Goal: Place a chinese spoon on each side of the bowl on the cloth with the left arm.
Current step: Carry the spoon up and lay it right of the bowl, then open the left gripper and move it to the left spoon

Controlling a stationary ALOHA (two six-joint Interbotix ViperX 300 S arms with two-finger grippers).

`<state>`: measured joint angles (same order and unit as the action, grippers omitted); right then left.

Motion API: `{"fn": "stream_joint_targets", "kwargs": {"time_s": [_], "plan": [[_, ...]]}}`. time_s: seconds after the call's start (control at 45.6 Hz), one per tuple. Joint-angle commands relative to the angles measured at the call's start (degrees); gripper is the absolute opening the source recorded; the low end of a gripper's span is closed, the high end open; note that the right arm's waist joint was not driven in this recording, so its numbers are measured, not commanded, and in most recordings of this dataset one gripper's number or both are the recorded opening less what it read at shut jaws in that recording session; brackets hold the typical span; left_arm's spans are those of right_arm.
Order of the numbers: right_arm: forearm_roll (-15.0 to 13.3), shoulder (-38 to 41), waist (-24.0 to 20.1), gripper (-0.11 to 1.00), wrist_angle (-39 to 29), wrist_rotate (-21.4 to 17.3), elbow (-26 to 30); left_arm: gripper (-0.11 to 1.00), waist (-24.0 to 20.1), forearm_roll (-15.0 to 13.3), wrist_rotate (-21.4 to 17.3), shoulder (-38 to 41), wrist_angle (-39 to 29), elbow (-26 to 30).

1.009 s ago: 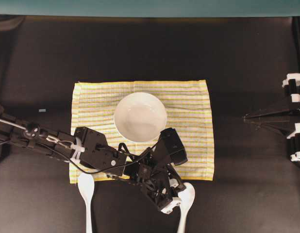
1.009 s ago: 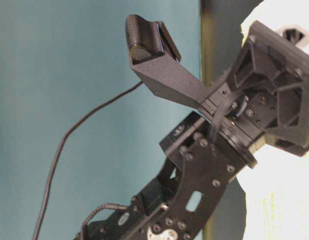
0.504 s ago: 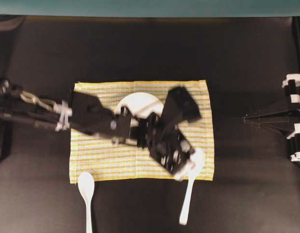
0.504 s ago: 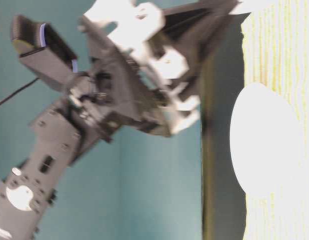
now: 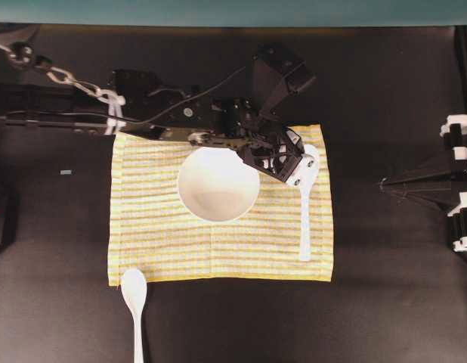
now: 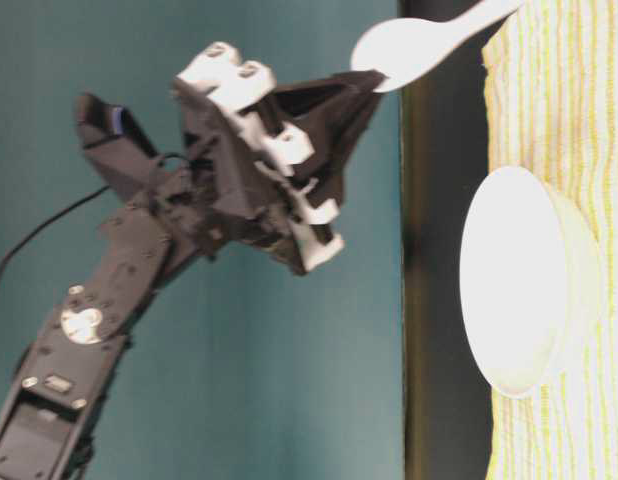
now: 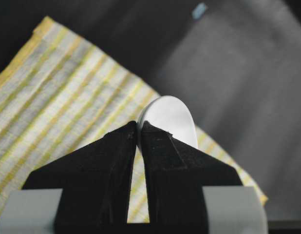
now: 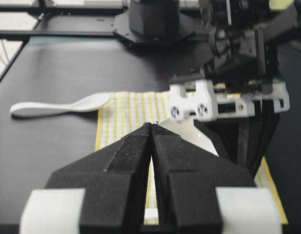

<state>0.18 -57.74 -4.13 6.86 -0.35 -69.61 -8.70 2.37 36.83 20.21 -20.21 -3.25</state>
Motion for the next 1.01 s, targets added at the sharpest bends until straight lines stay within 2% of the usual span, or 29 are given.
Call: {"fn": "stream_joint_targets", "kwargs": {"time_s": [0.0,0.219,0.548,0.767,0.833,0.921,0.987], "plan": [[0.1,0.3,0.0,-0.01,0.3,0.4,0.2,0.06,-0.1,0.3,0.2,0.6,1.4,0.1],[0.0,0.3,0.0,-0.01,0.4,0.3,0.1,0.06,-0.8,0.2,-0.1,3.1,4.7,-0.4],[0.1,0.3,0.0,-0.01,0.3,0.4,0.1,0.06,-1.3,0.2,-0.4,7.1,5.7,-0.8],[0.0,0.3,0.0,-0.01,0.4,0.4,-0.1,0.07,-1.4,0.3,-2.7,7.4,7.7,-0.9],[0.0,0.3,0.0,-0.01,0.3,0.4,-0.1,0.15,-1.4,0.3,-2.7,7.4,7.7,-1.1],[0.1,0.3,0.0,-0.01,0.3,0.4,-0.3,0.37,-1.3,0.3,-2.7,7.2,7.7,-1.7],[0.0,0.3,0.0,-0.01,0.3,0.2,-0.4,0.57,-1.3,0.3,-2.7,7.2,7.7,-2.3]]}}
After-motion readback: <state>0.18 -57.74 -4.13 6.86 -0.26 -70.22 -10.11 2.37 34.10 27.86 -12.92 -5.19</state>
